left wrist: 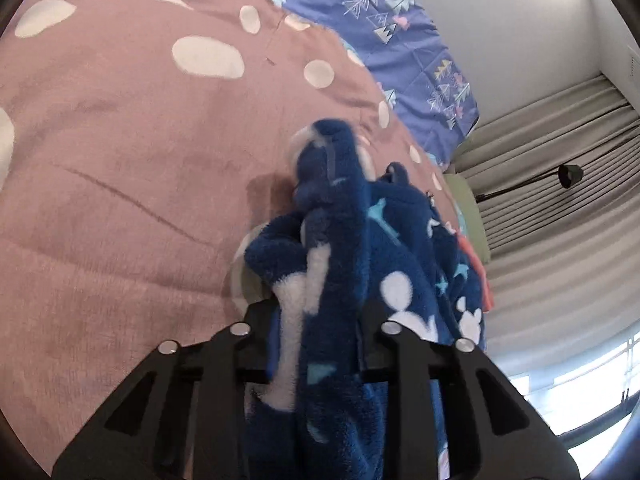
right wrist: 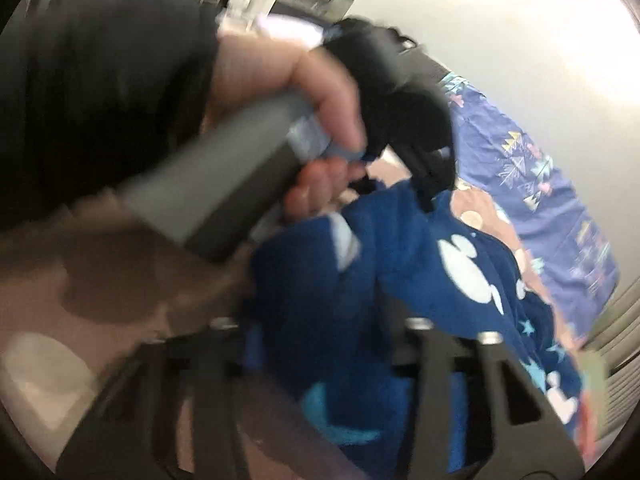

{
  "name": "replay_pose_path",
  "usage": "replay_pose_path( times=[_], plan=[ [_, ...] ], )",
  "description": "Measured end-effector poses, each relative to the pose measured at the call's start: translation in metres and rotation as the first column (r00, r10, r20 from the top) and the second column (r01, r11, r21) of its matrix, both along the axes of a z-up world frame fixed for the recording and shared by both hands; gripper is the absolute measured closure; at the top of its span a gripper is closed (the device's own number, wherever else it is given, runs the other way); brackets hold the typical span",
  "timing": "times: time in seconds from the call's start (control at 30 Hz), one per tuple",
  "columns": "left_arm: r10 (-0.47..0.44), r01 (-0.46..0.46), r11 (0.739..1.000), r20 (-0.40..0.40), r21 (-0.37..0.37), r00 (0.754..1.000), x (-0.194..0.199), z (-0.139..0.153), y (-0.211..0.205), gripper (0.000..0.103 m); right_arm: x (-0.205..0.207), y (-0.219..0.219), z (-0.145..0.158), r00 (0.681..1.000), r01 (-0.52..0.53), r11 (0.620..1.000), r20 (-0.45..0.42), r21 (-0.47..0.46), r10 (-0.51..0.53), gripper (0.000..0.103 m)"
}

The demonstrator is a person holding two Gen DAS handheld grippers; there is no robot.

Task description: Fold small clothes

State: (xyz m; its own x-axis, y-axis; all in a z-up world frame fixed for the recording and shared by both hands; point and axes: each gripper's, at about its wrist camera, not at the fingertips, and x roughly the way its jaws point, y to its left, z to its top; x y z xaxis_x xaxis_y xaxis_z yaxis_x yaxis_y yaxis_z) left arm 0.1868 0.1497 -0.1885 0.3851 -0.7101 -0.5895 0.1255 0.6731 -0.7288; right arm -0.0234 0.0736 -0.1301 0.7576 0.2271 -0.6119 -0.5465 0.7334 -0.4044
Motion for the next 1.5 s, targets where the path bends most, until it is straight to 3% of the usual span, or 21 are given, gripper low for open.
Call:
replay_pose_path(
  times=[0.13,0.23,0.3,0.4,0.5,0.53,0.63,0.73,0.8,0.87,0.9,0.97,1.17,1.3,1.37,1.43,1.5],
  plan=[
    [-0.02,0.027,0.998,0.104,-0.064,0.994,-0.008,0.055,-0.015,0.079,0.004,-0.046,0.045,0.999,0.052,0.97,-0.028,0.239,-0.047,0.084],
    [-0.079,0.086,0.996,0.191,-0.031,0.978,-0.014,0.102,-0.048,0.079,-0.002,-0.089,0.08,0.995,0.09,0.92,-0.005,0.382,-0.095,0.084],
    [-0.144,0.149,0.989,0.251,0.002,0.957,-0.02,0.137,-0.089,0.079,-0.007,-0.129,0.103,0.989,0.124,0.863,0.008,0.49,-0.146,0.085],
    [-0.228,0.222,0.974,0.294,0.054,0.928,-0.028,0.167,-0.148,0.079,-0.016,-0.19,0.121,0.976,0.183,0.761,-0.02,0.623,-0.219,0.085],
    [-0.328,0.305,0.945,0.305,0.121,0.894,-0.034,0.179,-0.225,0.079,-0.033,-0.265,0.123,0.952,0.263,0.609,-0.097,0.748,-0.291,0.085],
    [-0.355,0.328,0.935,0.299,0.137,0.886,-0.036,0.178,-0.245,0.079,-0.039,-0.295,0.119,0.938,0.3,0.542,-0.139,0.785,-0.317,0.085],
    [-0.446,0.405,0.892,0.252,0.2,0.859,-0.039,0.161,-0.32,0.078,-0.051,-0.352,0.102,0.901,0.38,0.4,-0.238,0.834,-0.362,0.085],
    [-0.531,0.466,0.832,0.187,0.3,0.827,-0.045,0.125,-0.383,0.074,-0.066,-0.402,0.066,0.847,0.477,0.249,-0.365,0.843,-0.387,0.086],
    [-0.576,0.493,0.787,0.154,0.372,0.803,-0.053,0.101,-0.417,0.065,-0.071,-0.424,0.043,0.815,0.526,0.17,-0.437,0.833,-0.38,0.086],
    [-0.593,0.506,0.771,0.144,0.386,0.792,-0.053,0.087,-0.43,0.062,-0.08,-0.442,0.013,0.782,0.576,0.078,-0.521,0.814,-0.341,0.086],
    [-0.594,0.506,0.771,0.15,0.387,0.79,-0.055,0.086,-0.431,0.061,-0.082,-0.446,0.002,0.77,0.594,0.049,-0.549,0.803,-0.325,0.086],
    [-0.604,0.499,0.765,0.188,0.406,0.774,-0.055,0.092,-0.428,0.059,-0.082,-0.451,-0.012,0.758,0.611,0.025,-0.576,0.791,-0.305,0.086],
    [-0.589,0.326,0.765,0.401,0.555,0.702,-0.07,0.142,-0.378,0.053,-0.073,-0.445,-0.02,0.762,0.616,0.061,-0.574,0.785,-0.301,0.085],
    [-0.588,0.268,0.742,0.404,0.615,0.701,-0.072,0.139,-0.348,0.053,-0.075,-0.441,-0.021,0.757,0.622,0.075,-0.573,0.78,-0.314,0.083],
    [-0.624,0.308,0.711,0.365,0.632,0.691,-0.076,0.125,-0.341,0.053,-0.077,-0.439,-0.018,0.75,0.628,0.081,-0.574,0.774,-0.329,0.08],
    [-0.673,0.336,0.659,0.329,0.673,0.662,-0.086,0.107,-0.344,0.053,-0.073,-0.437,-0.015,0.739,0.638,0.105,-0.568,0.763,-0.361,0.077],
    [-0.72,0.316,0.599,0.322,0.736,0.615,-0.099,0.089,-0.351,0.054,-0.073,-0.431,-0.008,0.723,0.654,0.148,-0.555,0.742,-0.411,0.075]
  ],
)
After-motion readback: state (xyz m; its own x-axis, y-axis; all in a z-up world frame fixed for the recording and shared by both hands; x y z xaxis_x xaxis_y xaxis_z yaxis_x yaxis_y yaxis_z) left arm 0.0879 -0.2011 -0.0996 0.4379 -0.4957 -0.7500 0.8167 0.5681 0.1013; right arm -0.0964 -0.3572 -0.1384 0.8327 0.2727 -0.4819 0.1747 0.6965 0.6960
